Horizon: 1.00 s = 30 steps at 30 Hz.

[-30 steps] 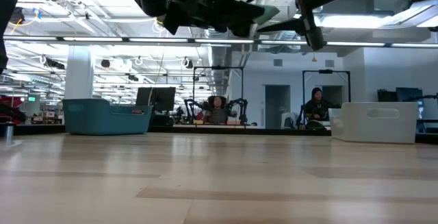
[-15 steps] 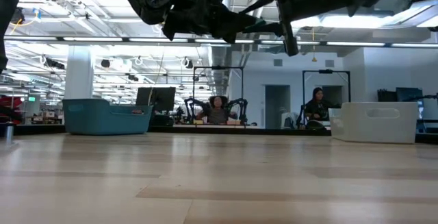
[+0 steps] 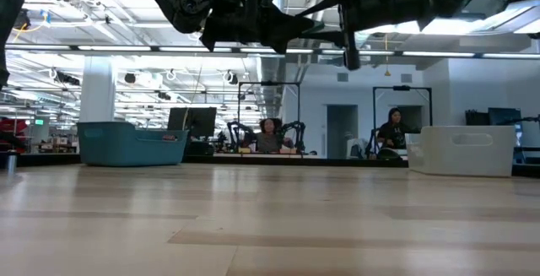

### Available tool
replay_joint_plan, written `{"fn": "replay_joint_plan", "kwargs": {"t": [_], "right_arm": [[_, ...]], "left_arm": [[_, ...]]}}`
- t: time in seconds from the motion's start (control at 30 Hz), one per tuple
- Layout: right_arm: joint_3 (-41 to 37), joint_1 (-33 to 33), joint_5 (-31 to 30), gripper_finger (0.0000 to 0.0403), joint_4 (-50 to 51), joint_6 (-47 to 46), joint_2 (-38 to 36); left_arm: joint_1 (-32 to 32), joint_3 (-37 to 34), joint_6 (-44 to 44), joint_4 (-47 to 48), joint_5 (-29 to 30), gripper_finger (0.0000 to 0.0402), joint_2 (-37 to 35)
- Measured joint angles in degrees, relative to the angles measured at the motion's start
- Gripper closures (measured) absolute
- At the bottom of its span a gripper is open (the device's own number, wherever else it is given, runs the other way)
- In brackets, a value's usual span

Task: Sort & place blocks by color
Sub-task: Put the light blue block into the gray bin

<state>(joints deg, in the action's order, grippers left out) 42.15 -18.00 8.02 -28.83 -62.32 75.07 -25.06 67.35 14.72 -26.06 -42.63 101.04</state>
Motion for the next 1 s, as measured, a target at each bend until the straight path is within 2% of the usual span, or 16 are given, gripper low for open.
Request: {"fn": "replay_joint_plan", "kwargs": {"t": [0.33,0.47,0.77,1.0], "right_arm": [[0.24,-2.02,-0.41,0.0157,-7.1,1.06,0.2],[0.22,-2.51,-0.07,0.016,-8.79,0.56,0.28],[0.22,-1.46,0.06,0.0194,-6.29,0.47,0.22],[0.22,-0.83,1.56,0.0163,-5.65,-1.61,0.2]], "left_arm": [[-0.06,-0.17,-5.56,-6.61,-0.69,0.0284,0.1],[0.3,-0.17,-5.59,-7.13,-0.49,0.0284,0.13],[0.68,-0.24,-6.56,-7.54,2.01,0.0284,0.15],[0.65,1.23,-6.84,-7.8,2.61,0.0284,0.17]]}}
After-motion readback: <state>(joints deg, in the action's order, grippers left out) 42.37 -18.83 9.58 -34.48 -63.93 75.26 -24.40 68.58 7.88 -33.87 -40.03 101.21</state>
